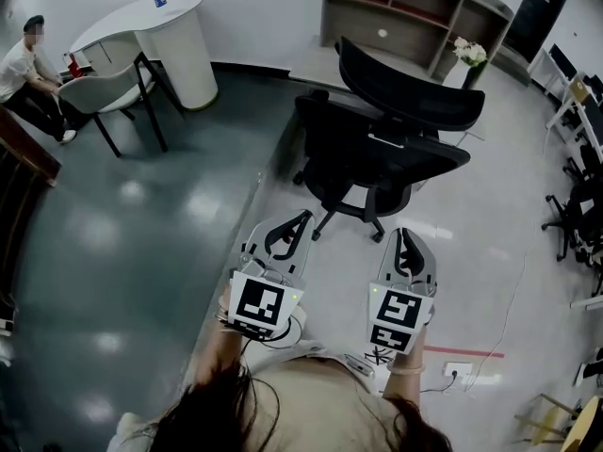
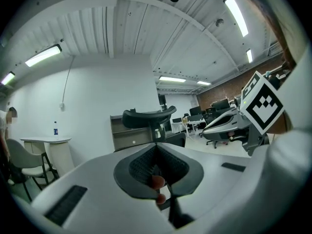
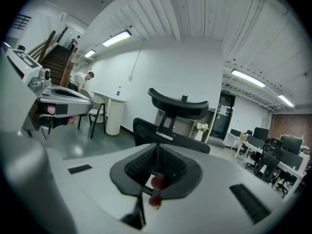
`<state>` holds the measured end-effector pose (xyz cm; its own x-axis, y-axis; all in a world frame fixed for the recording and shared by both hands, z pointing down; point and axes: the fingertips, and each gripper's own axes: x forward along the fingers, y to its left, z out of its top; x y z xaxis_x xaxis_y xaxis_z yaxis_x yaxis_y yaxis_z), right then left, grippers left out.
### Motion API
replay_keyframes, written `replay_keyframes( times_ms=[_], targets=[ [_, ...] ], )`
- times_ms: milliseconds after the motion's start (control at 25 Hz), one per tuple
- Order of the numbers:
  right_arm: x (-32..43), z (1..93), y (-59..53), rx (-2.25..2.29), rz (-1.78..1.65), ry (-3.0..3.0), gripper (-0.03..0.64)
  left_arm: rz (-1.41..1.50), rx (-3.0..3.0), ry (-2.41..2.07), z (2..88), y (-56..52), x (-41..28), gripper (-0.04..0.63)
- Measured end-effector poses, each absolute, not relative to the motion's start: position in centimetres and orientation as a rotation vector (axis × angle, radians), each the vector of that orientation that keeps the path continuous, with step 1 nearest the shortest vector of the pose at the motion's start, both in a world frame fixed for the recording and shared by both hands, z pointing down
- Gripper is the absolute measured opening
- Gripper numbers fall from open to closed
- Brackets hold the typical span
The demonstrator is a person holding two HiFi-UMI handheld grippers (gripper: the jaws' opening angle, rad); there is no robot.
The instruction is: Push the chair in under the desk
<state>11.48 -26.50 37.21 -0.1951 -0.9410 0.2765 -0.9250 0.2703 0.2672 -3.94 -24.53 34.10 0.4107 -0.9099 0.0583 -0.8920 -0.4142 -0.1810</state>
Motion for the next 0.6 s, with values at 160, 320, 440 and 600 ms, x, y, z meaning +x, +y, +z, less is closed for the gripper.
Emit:
replay_keyframes(
  times_ms=[160, 320, 440, 600],
  targets=[
    [12.7, 37.0, -24.2, 1.666, -0.063, -2.188, 0.034, -0.210, -2.550, 1.648, 34.1, -22.4, -2.2, 0.012],
    [13.8, 37.6, -21.7, 1.644, -0.073, -2.200, 0.034, -0.220, -2.565, 1.630, 34.8, -20.1, -0.1, 0.012],
    [15.0, 38.0, -20.3, 1.635, -0.053, -2.212, 0.034, -0.260, -2.555, 1.600, 35.0, -18.5, 1.6, 0.012],
    [16.8, 38.5, -18.0, 1.641, -0.010, -2.238, 0.034, -0.270, -2.545, 1.557, 34.1, -16.2, 3.9, 0.012]
  ],
)
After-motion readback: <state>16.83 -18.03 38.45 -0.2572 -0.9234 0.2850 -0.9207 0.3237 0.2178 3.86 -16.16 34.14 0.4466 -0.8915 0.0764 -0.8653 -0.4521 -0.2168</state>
